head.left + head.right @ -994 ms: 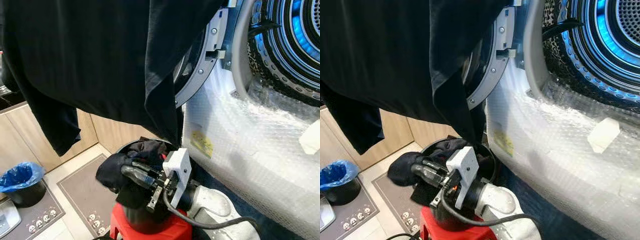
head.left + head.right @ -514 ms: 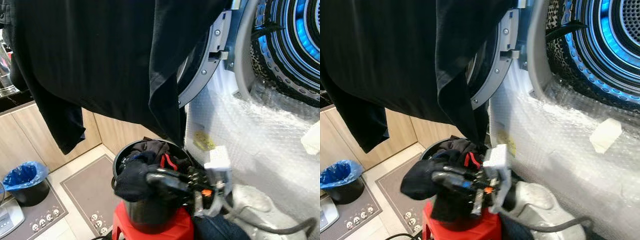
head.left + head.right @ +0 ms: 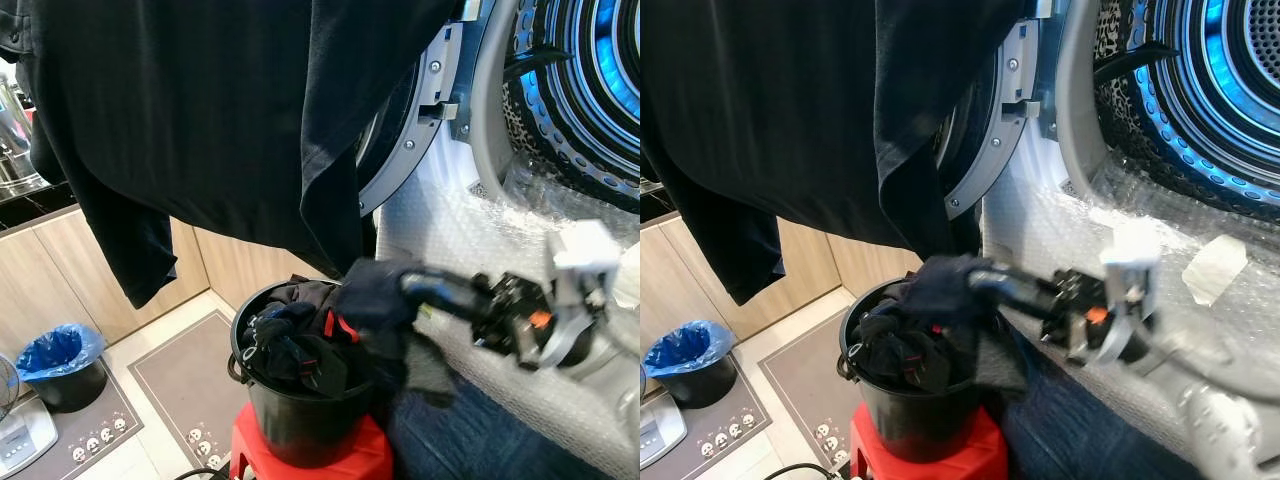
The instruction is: Clothes washing
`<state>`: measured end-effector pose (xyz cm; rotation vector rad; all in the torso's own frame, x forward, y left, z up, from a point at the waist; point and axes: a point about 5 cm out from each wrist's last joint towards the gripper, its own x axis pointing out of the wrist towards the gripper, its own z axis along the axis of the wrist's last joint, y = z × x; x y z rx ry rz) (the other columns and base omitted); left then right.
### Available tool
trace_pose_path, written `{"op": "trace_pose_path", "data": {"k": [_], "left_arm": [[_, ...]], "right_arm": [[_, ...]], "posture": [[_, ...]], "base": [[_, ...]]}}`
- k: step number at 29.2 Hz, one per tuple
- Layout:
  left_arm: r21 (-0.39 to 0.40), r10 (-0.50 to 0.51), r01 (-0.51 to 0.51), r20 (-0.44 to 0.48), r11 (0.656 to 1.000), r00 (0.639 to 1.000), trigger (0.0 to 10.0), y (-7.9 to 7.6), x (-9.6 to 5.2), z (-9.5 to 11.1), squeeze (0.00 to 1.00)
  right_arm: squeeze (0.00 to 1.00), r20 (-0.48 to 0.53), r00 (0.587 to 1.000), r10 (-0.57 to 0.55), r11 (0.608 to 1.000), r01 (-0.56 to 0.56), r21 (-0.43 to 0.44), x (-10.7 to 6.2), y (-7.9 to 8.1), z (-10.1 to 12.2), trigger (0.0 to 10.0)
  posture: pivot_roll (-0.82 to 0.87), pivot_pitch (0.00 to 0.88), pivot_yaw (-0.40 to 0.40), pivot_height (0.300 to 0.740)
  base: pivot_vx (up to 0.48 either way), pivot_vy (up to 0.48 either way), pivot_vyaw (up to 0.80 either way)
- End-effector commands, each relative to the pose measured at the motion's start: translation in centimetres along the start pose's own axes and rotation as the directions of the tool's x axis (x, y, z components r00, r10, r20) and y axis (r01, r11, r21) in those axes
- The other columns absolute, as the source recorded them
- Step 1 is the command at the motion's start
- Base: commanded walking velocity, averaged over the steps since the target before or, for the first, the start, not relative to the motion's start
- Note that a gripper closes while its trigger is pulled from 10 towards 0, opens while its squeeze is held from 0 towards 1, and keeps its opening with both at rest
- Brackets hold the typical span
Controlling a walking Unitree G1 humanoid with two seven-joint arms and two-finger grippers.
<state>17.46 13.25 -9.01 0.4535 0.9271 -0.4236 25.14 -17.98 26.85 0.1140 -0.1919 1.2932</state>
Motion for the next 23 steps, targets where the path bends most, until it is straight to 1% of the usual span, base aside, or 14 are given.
{"op": "trace_pose_path", "data": {"k": [1, 8, 11, 14, 15, 17, 18, 19, 21, 22, 23], "left_arm": [[0.018, -0.009, 0.009, -0.013, 1.000, 1.000, 10.0, 0.0, 0.0, -0.2, 0.00], [0.016, -0.013, 0.013, -0.015, 1.000, 1.000, 10.0, -0.1, 0.0, -0.3, 0.00], [0.011, -0.011, 0.011, -0.015, 1.000, 1.000, 10.0, -0.1, 0.0, -0.3, 0.00], [0.008, -0.010, 0.010, -0.016, 1.000, 1.000, 10.0, -0.1, -0.1, -0.4, 0.00], [0.007, -0.010, 0.010, -0.017, 1.000, 1.000, 10.0, -0.2, -0.1, -0.4, 0.00], [0.006, -0.011, 0.011, -0.019, 1.000, 1.000, 10.0, -0.2, -0.1, -0.5, 0.00], [0.005, -0.013, 0.013, -0.021, 1.000, 1.000, 10.0, -0.4, -0.1, -0.6, 0.00], [0.005, -0.013, 0.013, -0.022, 1.000, 1.000, 10.0, -0.4, -0.1, -0.6, 0.00], [0.003, -0.018, 0.018, -0.025, 1.000, 1.000, 10.0, -0.7, -0.1, -0.7, 0.00], [0.003, -0.019, 0.019, -0.025, 1.000, 1.000, 10.0, -0.7, -0.1, -0.7, 0.00], [0.002, -0.020, 0.020, -0.025, 1.000, 0.999, 10.0, -0.8, -0.1, -0.8, 0.00]], "right_arm": [[0.00, 0.018, 1.000, 0.014, 1.000, -0.014, -0.021, -0.2, 0.0, 1.0, 10.0], [0.00, 0.015, 0.999, -0.048, 0.990, 0.050, -0.129, -2.4, -2.3, 4.9, 10.0], [0.00, 0.022, 0.994, -0.107, 0.979, 0.109, -0.172, -3.5, -3.6, 6.8, 10.0], [0.00, 0.032, 0.993, -0.116, 0.973, 0.120, -0.197, -4.0, -4.1, 8.2, 10.0], [0.00, 0.042, 0.992, -0.120, 0.968, 0.126, -0.217, -4.3, -4.2, 9.0, 10.0], [0.00, 0.050, 0.990, -0.131, 0.963, 0.139, -0.231, -4.5, -4.5, 9.8, 10.0], [0.00, 0.062, 0.988, -0.140, 0.958, 0.151, -0.244, -4.7, -4.8, 10.7, 10.0], [0.00, 0.065, 0.988, -0.141, 0.956, 0.153, -0.249, -4.8, -4.9, 11.0, 10.0], [0.00, 0.109, 0.979, -0.174, 0.946, 0.196, -0.259, -5.4, -5.5, 12.9, 10.0], [0.00, 0.115, 0.977, -0.178, 0.945, 0.203, -0.257, -5.4, -5.6, 13.1, 10.0], [0.00, 0.130, 0.971, -0.201, 0.936, 0.230, -0.267, -5.5, -5.9, 13.5, 10.0]], "posture": [[-0.14, 0.000, 0.061, 0.740], [-0.15, 0.000, 0.056, 0.740], [-0.14, 0.000, 0.047, 0.740], [-0.14, 0.000, 0.044, 0.740], [-0.14, 0.000, 0.039, 0.740], [-0.15, 0.000, 0.037, 0.740], [-0.15, 0.000, 0.034, 0.740], [-0.15, 0.000, 0.034, 0.740], [-0.15, 0.000, 0.026, 0.740], [-0.15, 0.000, 0.026, 0.740], [-0.15, 0.000, 0.024, 0.740]], "base": [[0.000, 0.000, 0.00], [0.000, 0.000, 0.00], [0.000, 0.000, 0.00], [0.000, 0.000, 0.00], [0.000, 0.000, 0.00], [0.000, 0.000, 0.00], [0.000, 0.000, 0.00], [0.000, 0.000, 0.00], [0.000, 0.000, 0.00], [0.000, 0.000, 0.00], [0.000, 0.000, 0.00]]}}
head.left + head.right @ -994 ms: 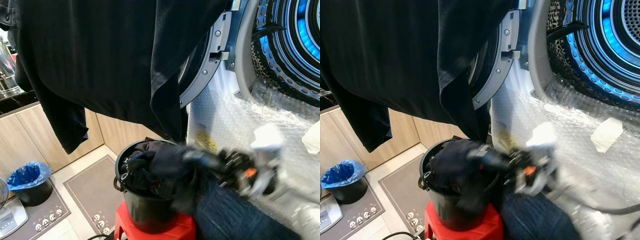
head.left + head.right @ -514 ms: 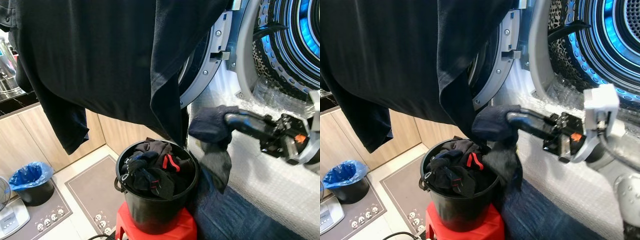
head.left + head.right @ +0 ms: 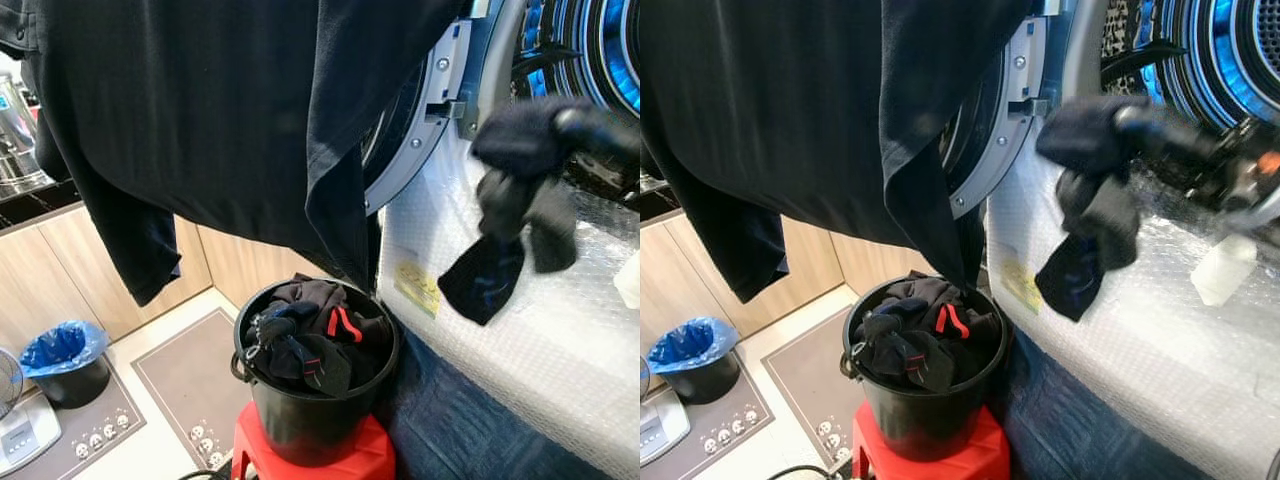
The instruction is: Clothes washing
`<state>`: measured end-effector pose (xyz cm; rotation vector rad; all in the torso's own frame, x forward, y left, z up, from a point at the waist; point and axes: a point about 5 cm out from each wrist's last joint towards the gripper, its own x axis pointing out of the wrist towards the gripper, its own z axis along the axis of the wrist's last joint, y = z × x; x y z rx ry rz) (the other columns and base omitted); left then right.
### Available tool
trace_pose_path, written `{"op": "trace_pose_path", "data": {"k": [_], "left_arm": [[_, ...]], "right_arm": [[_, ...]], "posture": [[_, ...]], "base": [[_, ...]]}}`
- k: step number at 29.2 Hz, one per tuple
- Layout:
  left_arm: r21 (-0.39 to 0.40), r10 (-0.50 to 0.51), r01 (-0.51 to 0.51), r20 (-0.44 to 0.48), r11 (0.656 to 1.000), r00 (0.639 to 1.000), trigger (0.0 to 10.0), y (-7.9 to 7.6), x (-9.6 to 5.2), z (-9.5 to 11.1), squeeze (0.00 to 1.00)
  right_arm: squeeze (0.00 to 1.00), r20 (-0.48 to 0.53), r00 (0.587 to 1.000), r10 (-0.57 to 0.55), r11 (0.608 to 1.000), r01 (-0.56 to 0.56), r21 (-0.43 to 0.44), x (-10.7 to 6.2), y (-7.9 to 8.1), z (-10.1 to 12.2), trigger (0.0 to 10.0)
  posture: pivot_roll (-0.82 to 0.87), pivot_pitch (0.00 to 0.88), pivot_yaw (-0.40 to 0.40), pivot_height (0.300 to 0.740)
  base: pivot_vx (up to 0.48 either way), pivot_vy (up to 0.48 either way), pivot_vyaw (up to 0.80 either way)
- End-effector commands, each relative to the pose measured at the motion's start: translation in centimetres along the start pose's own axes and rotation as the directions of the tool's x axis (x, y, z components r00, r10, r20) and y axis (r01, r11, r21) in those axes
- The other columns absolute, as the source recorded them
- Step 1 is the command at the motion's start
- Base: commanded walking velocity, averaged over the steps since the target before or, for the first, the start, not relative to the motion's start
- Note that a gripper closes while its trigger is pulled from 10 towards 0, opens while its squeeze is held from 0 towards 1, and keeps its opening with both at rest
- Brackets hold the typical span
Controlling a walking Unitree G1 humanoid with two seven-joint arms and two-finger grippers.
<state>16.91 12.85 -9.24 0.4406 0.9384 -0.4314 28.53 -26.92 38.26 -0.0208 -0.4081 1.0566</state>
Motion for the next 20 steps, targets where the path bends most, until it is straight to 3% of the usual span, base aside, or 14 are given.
{"op": "trace_pose_path", "data": {"k": [1, 5, 10, 11, 12, 13, 14, 15, 18, 19, 20], "left_arm": [[0.011, -0.006, 0.006, -0.020, 1.000, 1.000, 10.0, -0.2, -0.1, -0.5, 0.00], [0.010, -0.009, 0.009, -0.021, 1.000, 1.000, 10.0, -0.4, -0.1, -0.5, 0.00], [0.011, -0.011, 0.011, -0.022, 1.000, 1.000, 10.0, -0.5, -0.1, -0.6, 0.00], [0.012, -0.013, 0.013, -0.021, 1.000, 1.000, 10.0, -0.5, -0.1, -0.6, 0.00], [0.012, -0.013, 0.013, -0.021, 1.000, 1.000, 10.0, -0.5, -0.1, -0.6, 0.00], [0.012, -0.013, 0.013, -0.022, 1.000, 1.000, 10.0, -0.5, -0.1, -0.6, 0.00], [0.012, -0.013, 0.014, -0.022, 1.000, 1.000, 10.0, -0.6, -0.1, -0.6, 0.00], [0.012, -0.013, 0.014, -0.022, 1.000, 1.000, 10.0, -0.6, -0.1, -0.6, 0.00], [0.012, -0.014, 0.014, -0.022, 1.000, 1.000, 10.0, -0.6, -0.1, -0.6, 0.00], [0.013, -0.014, 0.014, -0.023, 1.000, 1.000, 10.0, -0.6, -0.1, -0.6, 0.00], [0.013, -0.014, 0.015, -0.023, 1.000, 1.000, 10.0, -0.6, -0.1, -0.6, 0.00]], "right_arm": [[0.00, 0.012, 0.999, -0.034, 0.999, 0.034, -0.035, -0.2, -0.4, 1.0, 10.0], [0.00, -0.018, 0.985, -0.169, 0.985, 0.169, -0.040, 0.6, -2.2, 0.9, 10.0], [0.00, -0.055, 0.938, -0.341, 0.939, 0.338, -0.059, 0.8, -4.0, 0.6, 10.0], [0.00, -0.063, 0.889, -0.454, 0.890, 0.449, -0.081, 0.7, -5.2, 0.6, 10.0], [0.00, -0.063, 0.889, -0.454, 0.890, 0.449, -0.081, 0.7, -5.2, 0.6, 10.0], [0.00, -0.073, 0.851, -0.519, 0.854, 0.514, -0.084, 0.6, -5.8, 0.6, 10.0], [0.00, -0.101, 0.778, -0.621, 0.784, 0.614, -0.087, 0.2, -6.9, 0.5, 10.0], [0.00, -0.101, 0.778, -0.621, 0.784, 0.614, -0.087, 0.2, -6.9, 0.5, 10.0], [0.00, -0.118, 0.606, -0.786, 0.618, 0.776, -0.125, -0.8, -8.3, 0.7, 10.0], [0.00, -0.110, 0.515, -0.850, 0.527, 0.837, -0.150, -1.5, -8.8, 0.8, 10.0], [0.00, -0.103, 0.454, -0.885, 0.465, 0.870, -0.166, -2.0, -9.1, 0.9, 10.0]], "posture": [[-0.15, 0.000, 0.022, 0.740], [-0.16, 0.000, 0.019, 0.740], [-0.16, 0.000, 0.019, 0.740], [-0.16, 0.000, 0.018, 0.740], [-0.16, 0.000, 0.018, 0.740], [-0.16, 0.000, 0.018, 0.740], [-0.16, 0.000, 0.018, 0.740], [-0.16, 0.000, 0.018, 0.740], [-0.16, 0.000, 0.018, 0.740], [-0.16, 0.000, 0.019, 0.740], [-0.16, 0.000, 0.019, 0.740]], "base": [[0.000, 0.000, 0.00], [0.000, 0.000, 0.00], [0.000, 0.000, 0.00], [0.000, 0.000, 0.00], [0.000, 0.000, 0.00], [0.000, 0.000, 0.00], [0.000, 0.000, 0.00], [0.000, 0.000, 0.00], [0.000, 0.000, 0.00], [0.000, 0.000, 0.00], [0.000, 0.000, 0.00]]}}
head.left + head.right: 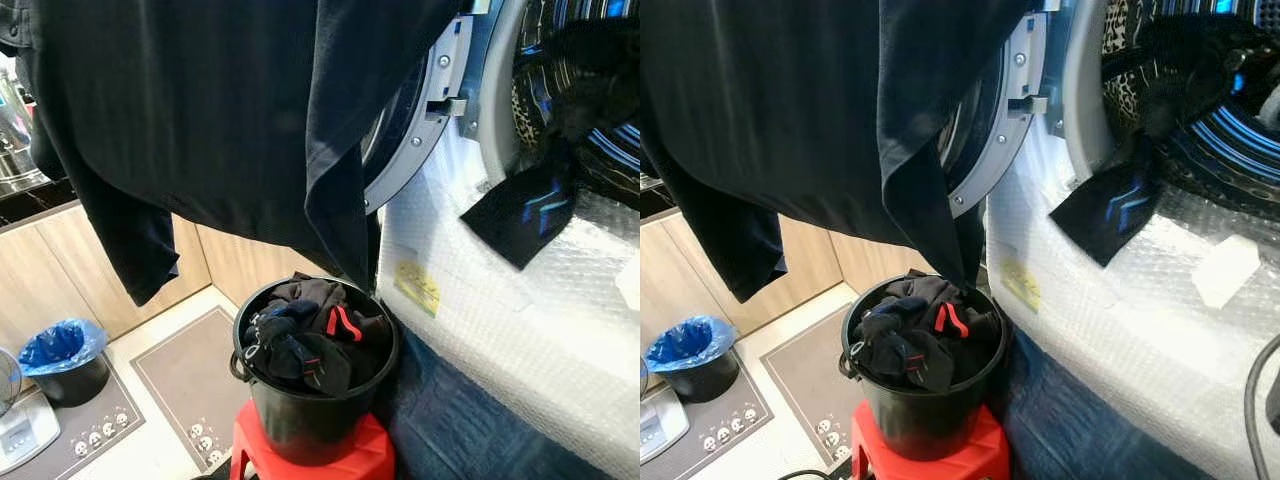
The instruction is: Clothes washing
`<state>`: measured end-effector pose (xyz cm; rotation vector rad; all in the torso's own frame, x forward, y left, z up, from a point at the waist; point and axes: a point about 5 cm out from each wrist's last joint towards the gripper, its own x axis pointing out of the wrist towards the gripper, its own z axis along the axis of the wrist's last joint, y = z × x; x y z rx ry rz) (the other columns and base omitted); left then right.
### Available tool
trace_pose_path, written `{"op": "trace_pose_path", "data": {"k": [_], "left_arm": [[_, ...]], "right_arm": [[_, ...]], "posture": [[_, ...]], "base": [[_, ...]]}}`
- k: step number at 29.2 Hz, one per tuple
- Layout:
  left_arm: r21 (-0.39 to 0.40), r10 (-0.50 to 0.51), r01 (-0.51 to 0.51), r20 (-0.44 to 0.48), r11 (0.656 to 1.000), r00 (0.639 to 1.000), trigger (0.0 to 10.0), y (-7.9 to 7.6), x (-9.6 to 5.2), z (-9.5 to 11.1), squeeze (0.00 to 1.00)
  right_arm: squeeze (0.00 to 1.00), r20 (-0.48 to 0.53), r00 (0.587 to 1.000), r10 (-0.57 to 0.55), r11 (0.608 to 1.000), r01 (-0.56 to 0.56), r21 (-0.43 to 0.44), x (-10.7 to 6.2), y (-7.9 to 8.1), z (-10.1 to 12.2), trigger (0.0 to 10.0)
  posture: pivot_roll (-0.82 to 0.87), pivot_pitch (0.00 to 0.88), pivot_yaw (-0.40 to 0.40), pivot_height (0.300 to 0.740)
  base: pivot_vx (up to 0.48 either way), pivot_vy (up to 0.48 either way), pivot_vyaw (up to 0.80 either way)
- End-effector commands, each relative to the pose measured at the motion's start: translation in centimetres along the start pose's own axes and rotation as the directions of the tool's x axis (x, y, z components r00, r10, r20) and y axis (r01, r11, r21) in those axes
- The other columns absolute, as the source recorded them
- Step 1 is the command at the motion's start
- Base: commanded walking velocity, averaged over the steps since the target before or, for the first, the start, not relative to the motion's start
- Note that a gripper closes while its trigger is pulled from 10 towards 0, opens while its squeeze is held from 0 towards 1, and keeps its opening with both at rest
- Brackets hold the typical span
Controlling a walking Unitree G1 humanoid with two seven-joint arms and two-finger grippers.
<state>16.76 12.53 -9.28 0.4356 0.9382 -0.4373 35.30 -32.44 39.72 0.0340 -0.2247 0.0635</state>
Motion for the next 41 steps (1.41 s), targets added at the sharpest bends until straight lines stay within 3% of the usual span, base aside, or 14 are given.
{"op": "trace_pose_path", "data": {"k": [1, 3, 5, 6, 7, 8, 9, 15, 19, 20, 28, 33, 41], "left_arm": [[0.015, -0.007, 0.008, -0.026, 1.000, 1.000, 10.0, -0.2, -0.1, -0.7, 0.00], [0.016, -0.007, 0.007, -0.027, 1.000, 1.000, 10.0, -0.2, -0.1, -0.7, 0.00], [0.015, -0.007, 0.007, -0.027, 1.000, 1.000, 10.0, -0.1, -0.1, -0.7, 0.00], [0.015, -0.006, 0.007, -0.028, 1.000, 1.000, 10.0, -0.1, -0.1, -0.8, 0.00], [0.015, -0.006, 0.007, -0.028, 1.000, 1.000, 10.0, -0.1, -0.1, -0.8, 0.00], [0.016, -0.006, 0.006, -0.029, 1.000, 1.000, 10.0, -0.1, -0.1, -0.8, 0.00], [0.018, -0.005, 0.006, -0.030, 1.000, 1.000, 10.0, 0.0, -0.2, -0.8, 0.00], [0.019, -0.003, 0.003, -0.033, 1.000, 0.999, 10.0, 0.2, -0.2, -0.9, 0.00], [0.018, -0.001, 0.001, -0.033, 1.000, 0.999, 10.0, 0.2, -0.2, -0.9, 0.00], [0.016, 0.000, 0.000, -0.033, 1.000, 0.999, 10.0, 0.3, -0.2, -0.9, 0.00], [0.009, 0.009, -0.009, -0.034, 1.000, 0.999, 10.0, 0.4, -0.2, -0.9, 0.00], [0.016, 0.009, -0.009, -0.036, 1.000, 0.999, 10.0, 0.4, -0.2, -0.9, 0.00], [0.018, 0.009, -0.008, -0.036, 1.000, 0.999, 10.0, 0.5, -0.1, -0.8, 0.00]], "right_arm": [[0.00, -0.002, 0.983, -0.181, 0.983, 0.181, -0.026, -0.3, -1.5, 0.6, 10.0], [0.00, -0.023, 0.924, -0.382, 0.920, 0.378, -0.101, -0.6, -3.0, 0.5, 10.0], [0.00, -0.017, 0.911, -0.412, 0.909, 0.409, -0.082, -0.7, -3.2, 0.6, 10.0], [0.00, 0.012, 0.870, -0.493, 0.866, 0.492, -0.095, -0.9, -3.8, 1.1, 10.0], [0.00, 0.012, 0.870, -0.493, 0.866, 0.492, -0.095, -0.9, -3.8, 1.1, 10.0], [0.00, 0.035, 0.839, -0.543, 0.833, 0.544, -0.099, -1.2, -4.2, 1.4, 10.0], [0.00, 0.072, 0.752, -0.655, 0.747, 0.659, -0.091, -1.8, -5.1, 2.0, 10.0], [0.00, 0.102, 0.682, -0.724, 0.670, 0.731, -0.130, -1.9, -5.2, 2.3, 10.0], [0.00, 0.114, 0.669, -0.735, 0.650, 0.742, -0.162, -1.6, -4.9, 2.2, 10.0], [1.00, 0.104, 0.675, -0.731, 0.657, 0.737, -0.162, -1.5, -4.7, 2.0, 10.0], [1.00, 0.083, 0.706, -0.703, 0.681, 0.702, -0.209, -0.6, -3.7, 1.4, 10.0], [1.00, 0.048, 0.743, -0.667, 0.724, 0.663, -0.191, -0.2, -3.3, 1.1, 10.0], [1.00, 0.031, 0.758, -0.651, 0.733, 0.639, -0.233, 0.0, -3.0, 0.5, 10.0]], "posture": [[-0.16, 0.000, 0.021, 0.740], [-0.16, 0.000, 0.022, 0.740], [-0.16, 0.000, 0.023, 0.740], [-0.16, 0.000, 0.025, 0.740], [-0.16, 0.000, 0.025, 0.740], [-0.16, 0.000, 0.025, 0.740], [-0.16, 0.000, 0.028, 0.740], [-0.16, 0.000, 0.030, 0.740], [-0.15, 0.000, 0.030, 0.740], [-0.15, 0.000, 0.030, 0.740], [-0.14, 0.000, 0.035, 0.740], [-0.14, 0.000, 0.039, 0.740], [-0.15, 0.000, 0.041, 0.740]], "base": [[0.000, 0.000, 0.00], [0.000, 0.000, 0.00], [0.000, 0.000, 0.00], [0.000, 0.000, 0.00], [0.000, 0.000, 0.00], [0.000, 0.000, 0.00], [0.000, 0.000, 0.00], [0.000, 0.000, 0.00], [0.000, 0.000, 0.00], [0.000, 0.000, 0.00], [0.000, 0.000, 0.00], [0.000, 0.000, 0.00], [0.000, 0.000, 0.00]]}}
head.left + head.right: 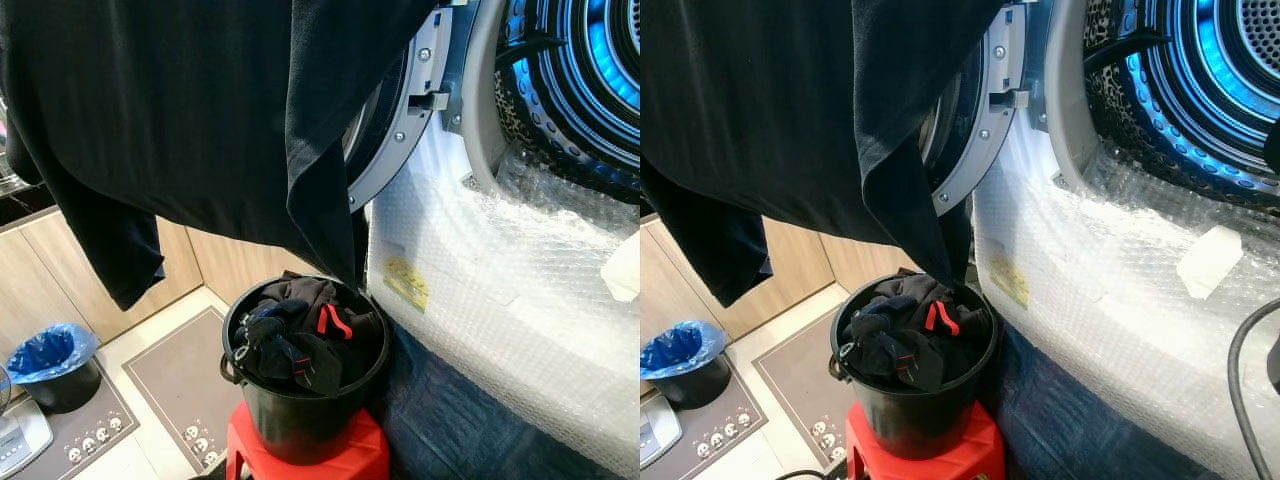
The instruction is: Clothes washing
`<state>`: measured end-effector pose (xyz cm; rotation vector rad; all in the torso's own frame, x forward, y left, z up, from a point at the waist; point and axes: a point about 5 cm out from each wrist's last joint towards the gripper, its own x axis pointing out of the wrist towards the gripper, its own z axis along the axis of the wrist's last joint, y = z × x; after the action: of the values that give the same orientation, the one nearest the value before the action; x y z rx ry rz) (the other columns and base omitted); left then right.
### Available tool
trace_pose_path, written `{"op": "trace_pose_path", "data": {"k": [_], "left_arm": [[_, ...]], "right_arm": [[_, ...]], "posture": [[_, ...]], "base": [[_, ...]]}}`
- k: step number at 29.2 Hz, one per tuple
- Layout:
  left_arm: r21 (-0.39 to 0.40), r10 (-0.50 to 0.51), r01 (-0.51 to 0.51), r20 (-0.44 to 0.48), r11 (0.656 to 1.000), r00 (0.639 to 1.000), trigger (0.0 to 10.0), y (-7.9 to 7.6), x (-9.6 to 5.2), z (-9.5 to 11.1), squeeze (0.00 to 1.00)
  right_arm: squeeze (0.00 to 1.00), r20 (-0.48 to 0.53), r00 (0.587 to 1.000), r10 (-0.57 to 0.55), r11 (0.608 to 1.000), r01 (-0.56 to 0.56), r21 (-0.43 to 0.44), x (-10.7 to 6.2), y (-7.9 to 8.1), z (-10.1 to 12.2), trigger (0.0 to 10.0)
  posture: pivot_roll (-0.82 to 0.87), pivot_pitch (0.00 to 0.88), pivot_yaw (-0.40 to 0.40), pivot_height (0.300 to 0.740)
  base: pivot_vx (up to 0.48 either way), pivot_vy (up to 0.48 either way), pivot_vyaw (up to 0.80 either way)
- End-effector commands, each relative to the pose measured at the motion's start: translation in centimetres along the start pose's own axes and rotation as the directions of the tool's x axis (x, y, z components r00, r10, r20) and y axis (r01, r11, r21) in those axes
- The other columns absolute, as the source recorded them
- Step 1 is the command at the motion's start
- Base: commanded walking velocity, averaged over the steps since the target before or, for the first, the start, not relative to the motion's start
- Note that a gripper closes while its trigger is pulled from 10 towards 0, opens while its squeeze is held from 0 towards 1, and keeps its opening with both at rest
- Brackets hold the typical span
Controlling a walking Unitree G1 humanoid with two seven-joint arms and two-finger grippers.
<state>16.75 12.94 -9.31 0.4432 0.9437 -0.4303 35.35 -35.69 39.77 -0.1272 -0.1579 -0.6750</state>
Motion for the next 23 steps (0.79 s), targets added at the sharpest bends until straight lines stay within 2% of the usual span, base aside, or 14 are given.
{"op": "trace_pose_path", "data": {"k": [1, 3, 4, 5, 7, 9, 11, 14, 19, 23], "left_arm": [[0.016, 0.001, -0.001, -0.028, 1.000, 1.000, 10.0, 0.2, -0.1, -0.6, 0.00], [0.017, 0.002, -0.001, -0.029, 1.000, 1.000, 10.0, 0.3, -0.1, -0.6, 0.00], [0.019, 0.003, -0.002, -0.030, 1.000, 1.000, 10.0, 0.4, -0.1, -0.6, 0.00], [0.019, 0.003, -0.002, -0.031, 1.000, 1.000, 10.0, 0.4, -0.1, -0.6, 0.00], [0.024, 0.004, -0.003, -0.033, 1.000, 0.999, 10.0, 0.4, -0.1, -0.7, 0.00], [0.025, 0.004, -0.003, -0.035, 1.000, 0.999, 10.0, 0.5, -0.1, -0.7, 0.00], [0.025, 0.006, -0.005, -0.037, 1.000, 0.999, 10.0, 0.5, -0.1, -0.8, 0.00], [0.027, 0.004, -0.003, -0.038, 1.000, 0.999, 10.0, 0.5, -0.1, -0.8, 0.00], [0.025, 0.003, -0.002, -0.038, 1.000, 0.999, 10.0, 0.4, -0.1, -0.7, 0.00], [0.025, 0.002, -0.001, -0.040, 1.000, 0.999, 10.0, 0.3, -0.1, -0.8, 0.00]], "right_arm": [[1.00, -0.005, 1.000, 0.015, 1.000, -0.015, -0.003, 0.0, 0.3, 0.4, 10.0], [1.00, -0.006, 0.999, 0.039, 0.999, -0.039, -0.024, -0.1, 0.6, 0.4, 10.0], [1.00, -0.008, 0.996, 0.091, 0.993, -0.091, -0.071, -0.2, 1.2, 0.3, 10.0], [1.00, -0.009, 0.995, 0.104, 0.991, -0.104, -0.083, -0.2, 1.4, 0.2, 10.0], [1.00, -0.028, 0.982, 0.185, 0.968, -0.187, -0.165, -0.3, 2.2, -0.1, 10.0], [1.00, -0.064, 0.968, 0.244, 0.947, -0.252, -0.198, -0.5, 2.9, -0.5, 10.0], [1.00, -0.140, 0.958, 0.252, 0.938, -0.277, -0.208, -0.6, 2.9, -0.9, 10.0], [1.00, -0.186, 0.949, 0.255, 0.924, -0.295, -0.241, -0.7, 2.8, -1.8, 10.0], [1.00, -0.322, 0.905, 0.277, 0.921, -0.346, -0.179, -0.9, 2.4, -3.5, 10.0], [1.00, -0.376, 0.891, 0.255, 0.933, -0.329, -0.148, -1.0, 1.7, -4.1, 10.0]], "posture": [[-0.15, 0.000, 0.041, 0.740], [-0.15, 0.000, 0.041, 0.740], [-0.15, 0.000, 0.042, 0.740], [-0.15, 0.000, 0.042, 0.740], [-0.15, 0.000, 0.042, 0.740], [-0.15, 0.000, 0.041, 0.740], [-0.15, 0.000, 0.041, 0.740], [-0.16, 0.000, 0.040, 0.740], [-0.16, 0.000, 0.035, 0.740], [-0.16, 0.000, 0.033, 0.740]], "base": [[0.000, 0.000, 0.00], [0.000, 0.000, 0.00], [0.000, 0.000, 0.00], [0.000, 0.000, 0.00], [0.000, 0.000, 0.00], [0.000, 0.000, 0.00], [0.000, 0.000, 0.00], [0.000, 0.000, 0.00], [0.000, 0.000, 0.00], [0.000, 0.000, 0.00]]}}
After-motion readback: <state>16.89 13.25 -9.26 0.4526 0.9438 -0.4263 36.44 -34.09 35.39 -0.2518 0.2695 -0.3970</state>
